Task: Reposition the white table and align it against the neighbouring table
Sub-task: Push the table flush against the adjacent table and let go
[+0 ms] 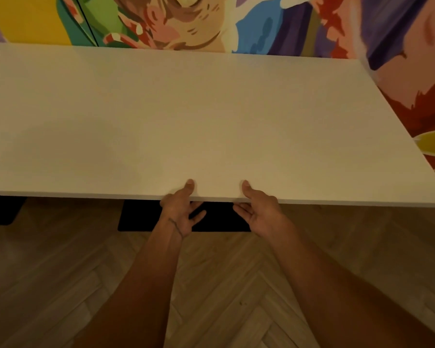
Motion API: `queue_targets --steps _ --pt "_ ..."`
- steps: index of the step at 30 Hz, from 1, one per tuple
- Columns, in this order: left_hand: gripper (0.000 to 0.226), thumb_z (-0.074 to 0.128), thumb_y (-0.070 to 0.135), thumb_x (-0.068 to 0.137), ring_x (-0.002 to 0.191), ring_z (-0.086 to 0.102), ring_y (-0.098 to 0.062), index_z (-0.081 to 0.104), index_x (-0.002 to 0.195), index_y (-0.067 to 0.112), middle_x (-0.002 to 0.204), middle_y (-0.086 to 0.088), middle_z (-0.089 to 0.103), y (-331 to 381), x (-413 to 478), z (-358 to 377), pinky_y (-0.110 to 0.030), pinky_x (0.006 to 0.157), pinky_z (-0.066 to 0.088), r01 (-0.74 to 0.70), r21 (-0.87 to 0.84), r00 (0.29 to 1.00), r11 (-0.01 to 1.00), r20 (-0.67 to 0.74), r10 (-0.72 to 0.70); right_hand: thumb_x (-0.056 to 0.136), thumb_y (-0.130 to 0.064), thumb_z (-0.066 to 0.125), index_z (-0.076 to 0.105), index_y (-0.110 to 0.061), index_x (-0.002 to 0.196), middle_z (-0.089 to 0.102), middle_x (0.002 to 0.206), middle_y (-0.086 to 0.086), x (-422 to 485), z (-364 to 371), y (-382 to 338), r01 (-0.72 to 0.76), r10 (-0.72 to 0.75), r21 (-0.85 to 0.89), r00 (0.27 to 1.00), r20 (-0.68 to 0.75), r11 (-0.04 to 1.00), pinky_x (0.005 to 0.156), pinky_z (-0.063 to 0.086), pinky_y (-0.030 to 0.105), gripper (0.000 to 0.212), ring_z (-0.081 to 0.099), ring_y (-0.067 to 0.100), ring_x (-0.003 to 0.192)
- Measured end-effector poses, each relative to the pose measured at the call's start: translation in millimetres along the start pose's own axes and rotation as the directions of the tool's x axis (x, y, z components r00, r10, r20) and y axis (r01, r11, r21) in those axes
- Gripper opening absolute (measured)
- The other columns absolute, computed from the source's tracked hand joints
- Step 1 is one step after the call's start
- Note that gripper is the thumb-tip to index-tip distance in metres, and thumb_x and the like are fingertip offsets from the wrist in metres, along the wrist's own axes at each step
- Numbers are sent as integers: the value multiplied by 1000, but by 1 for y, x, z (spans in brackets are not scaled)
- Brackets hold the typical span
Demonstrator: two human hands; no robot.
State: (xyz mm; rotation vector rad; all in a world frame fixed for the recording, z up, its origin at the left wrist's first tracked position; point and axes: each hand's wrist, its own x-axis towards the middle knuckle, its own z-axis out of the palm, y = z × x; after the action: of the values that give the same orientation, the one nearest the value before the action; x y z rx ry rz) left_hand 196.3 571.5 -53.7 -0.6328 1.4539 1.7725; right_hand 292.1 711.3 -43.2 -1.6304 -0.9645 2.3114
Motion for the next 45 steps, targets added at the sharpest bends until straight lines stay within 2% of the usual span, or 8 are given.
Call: queue_targets --steps 7,13,18,22,31,37,41,45 --pt "40 68 36 98 107 71 -21 64 133 16 128 -5 70 -4 -9 -25 -40 79 58 -34 -35 993 999 108 38 87 -26 79 61 -3 125 65 111 11 -9 -3 6 22 -22 12 1000 18 1000 77 60 35 48 67 21 92" --pt "27 66 37 100 102 69 -20 64 120 19 122 -4 69 29 8 -67 -43 79 58 -67 -35 998 997 -3 66 86 -25 79 62 -8 104 64 116 16 -15 31 17 -79 86 -80 993 79 994 83 58 40 30 67 25 101" --pt "22 63 35 102 91 70 -16 61 116 18 119 -3 68 52 9 -74 -40 71 55 13 98 1000 995 -25 -11 91 -25 74 59 -3 122 65 106 13 -22 90 44 -122 131 -96 987 91 988 83 59 38 41 66 24 98" --pt "31 60 37 103 89 70 -13 58 125 16 120 -3 69 56 5 -72 -38 68 55 51 130 998 990 -46 -46 93 -29 71 57 2 124 66 100 16 -20 115 53 -134 136 -84 990 29 988 82 61 37 45 67 23 91" --pt "31 59 36 104 87 71 -13 57 124 13 113 -4 69 66 -4 -70 -39 69 59 108 157 992 982 -75 -98 95 -25 69 56 0 118 66 96 15 -26 117 49 -150 150 -84 989 -6 985 84 60 39 36 68 25 93" --pt "39 62 38 102 84 72 -13 58 128 9 115 -7 71 69 -6 -72 -37 65 59 147 200 986 969 -102 -129 97 -24 66 53 0 123 65 108 16 -29 119 46 -186 185 -92 982 -19 978 87 58 39 38 67 25 99" --pt "36 64 42 100 81 69 -15 65 114 9 102 -5 72 73 -11 -73 -36 73 56 158 270 984 950 -125 -128 98 -22 64 55 -3 118 65 119 16 -29 120 42 -235 234 -84 972 -25 968 88 55 38 29 66 25 101" --pt "23 63 37 101 90 69 -16 63 102 15 121 -9 72 76 -19 -80 -35 76 55 190 240 979 952 -121 -165 100 -22 61 53 1 133 65 108 13 -31 123 36 -269 268 -102 963 -24 958 94 54 39 41 64 28 115"
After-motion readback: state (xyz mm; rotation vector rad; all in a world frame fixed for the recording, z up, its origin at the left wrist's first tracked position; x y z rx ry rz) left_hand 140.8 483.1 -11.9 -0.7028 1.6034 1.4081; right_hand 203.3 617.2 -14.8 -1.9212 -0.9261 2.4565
